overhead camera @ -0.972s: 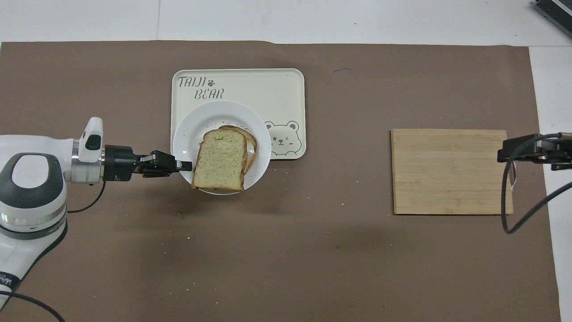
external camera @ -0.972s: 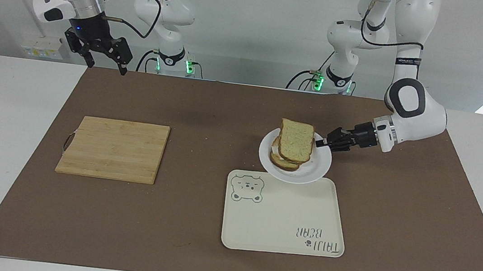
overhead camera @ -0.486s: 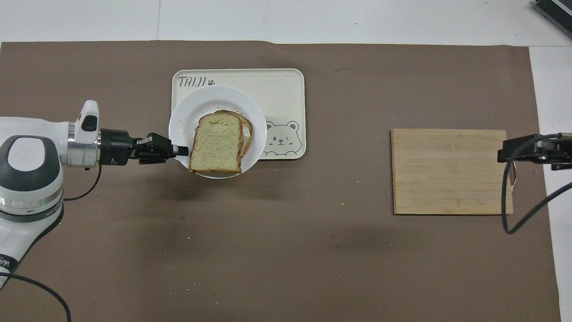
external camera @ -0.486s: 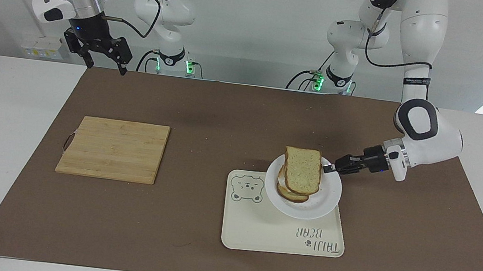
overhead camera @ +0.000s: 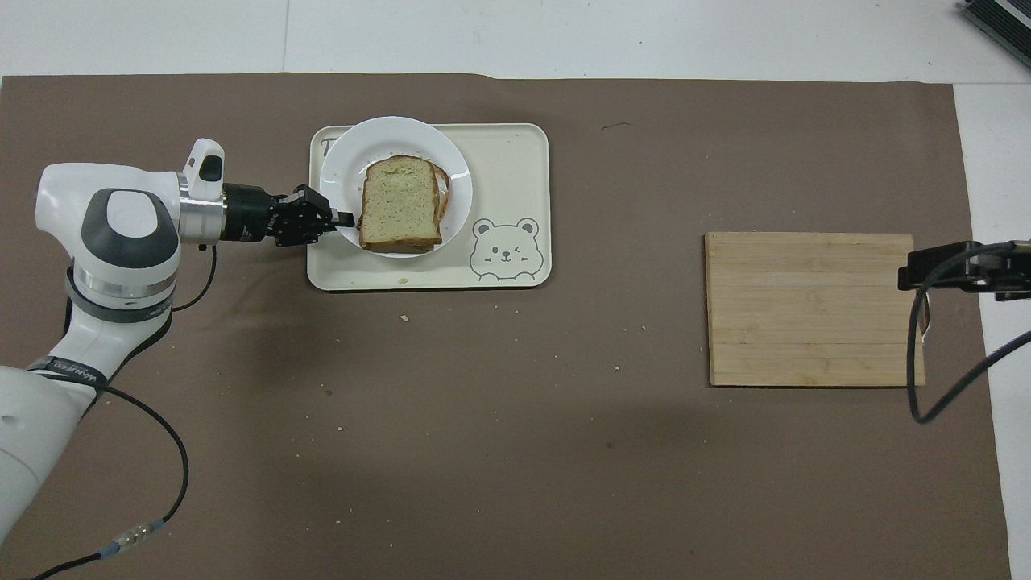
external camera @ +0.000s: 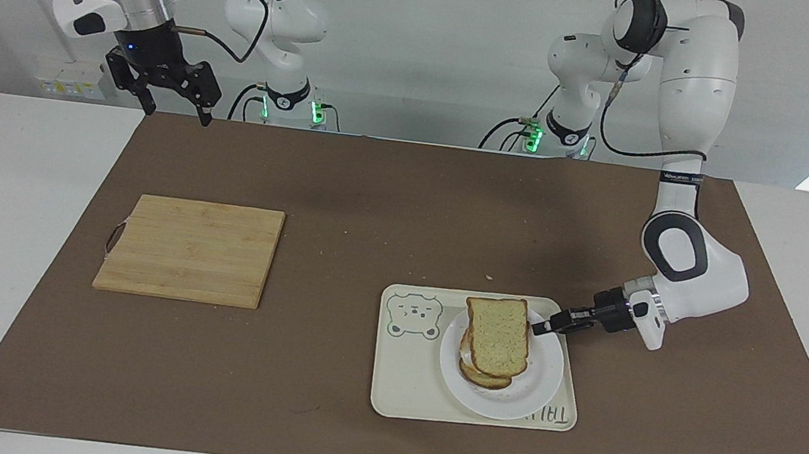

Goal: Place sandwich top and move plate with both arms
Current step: 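Slide the plate with the left gripper onto the bear tray, then open the left gripper to release the plate rim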

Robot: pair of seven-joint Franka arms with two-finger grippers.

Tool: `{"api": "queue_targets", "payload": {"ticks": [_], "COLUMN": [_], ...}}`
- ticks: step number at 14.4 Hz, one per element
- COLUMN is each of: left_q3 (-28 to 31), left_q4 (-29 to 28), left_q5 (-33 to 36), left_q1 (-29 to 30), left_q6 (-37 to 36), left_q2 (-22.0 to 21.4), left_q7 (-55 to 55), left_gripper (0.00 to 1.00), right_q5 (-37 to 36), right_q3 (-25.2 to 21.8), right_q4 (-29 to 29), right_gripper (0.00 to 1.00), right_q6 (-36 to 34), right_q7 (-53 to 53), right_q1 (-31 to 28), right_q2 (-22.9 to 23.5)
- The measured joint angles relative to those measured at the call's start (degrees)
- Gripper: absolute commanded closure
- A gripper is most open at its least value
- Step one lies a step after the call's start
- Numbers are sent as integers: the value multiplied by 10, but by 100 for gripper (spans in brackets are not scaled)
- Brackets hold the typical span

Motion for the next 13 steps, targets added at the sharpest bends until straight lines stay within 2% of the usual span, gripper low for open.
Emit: {"api": "queue_targets", "payload": {"ticks": [1,2,3,7,10,13], "left_q3": [-1,-2,-2,1,10,23], "left_q4": [1,2,3,10,23,23], "left_q5": [0,0,0,18,77,161], "left_q1": [-7,-15,-25,-40,-40,-40], "left_q6": [10,20,30,42,40,24], "left_q2": [0,0,0,-2,-21,-59], "left_q7": [0,0,0,-6,-27,-103], "left_gripper": [100,42,0,0,0,0], "right_q5": [0,0,0,0,0,0], "right_q3": [0,0,0,0,0,0], "right_q4": [0,0,0,0,0,0], "right_gripper": [0,0,0,0,0,0], "right_q6": [0,0,1,2,2,2], "right_q7": [0,0,0,0,0,0], "right_q1": [0,0,0,0,0,0], "right_q2": [0,0,0,0,0,0]}}
